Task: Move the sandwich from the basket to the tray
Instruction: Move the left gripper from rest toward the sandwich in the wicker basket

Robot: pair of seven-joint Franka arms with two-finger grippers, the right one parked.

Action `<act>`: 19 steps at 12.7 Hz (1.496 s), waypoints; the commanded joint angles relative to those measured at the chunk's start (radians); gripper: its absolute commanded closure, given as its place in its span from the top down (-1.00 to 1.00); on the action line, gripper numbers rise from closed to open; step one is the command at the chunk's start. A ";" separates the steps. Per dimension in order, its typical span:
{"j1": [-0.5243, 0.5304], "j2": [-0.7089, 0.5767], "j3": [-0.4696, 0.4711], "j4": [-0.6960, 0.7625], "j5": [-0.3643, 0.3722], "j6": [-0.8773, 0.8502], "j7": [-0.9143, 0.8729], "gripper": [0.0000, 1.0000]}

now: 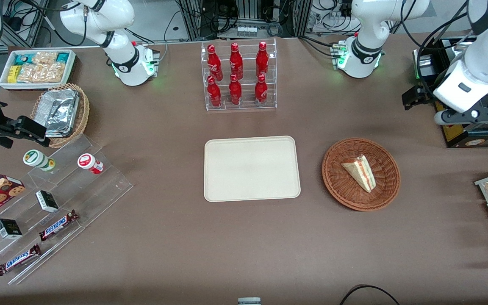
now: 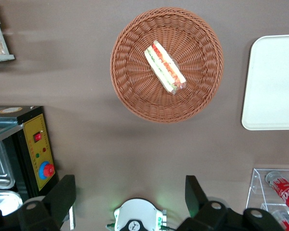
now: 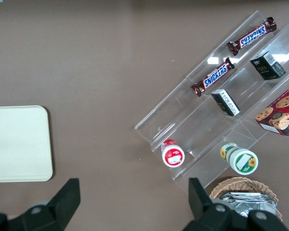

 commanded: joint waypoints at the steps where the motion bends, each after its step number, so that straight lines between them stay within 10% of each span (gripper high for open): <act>1: -0.010 0.005 0.004 -0.092 0.002 0.083 0.011 1.00; 14: -0.007 0.049 0.006 -0.557 0.002 0.751 -0.006 1.00; 19: -0.015 0.102 0.001 -0.557 0.000 0.839 -0.381 1.00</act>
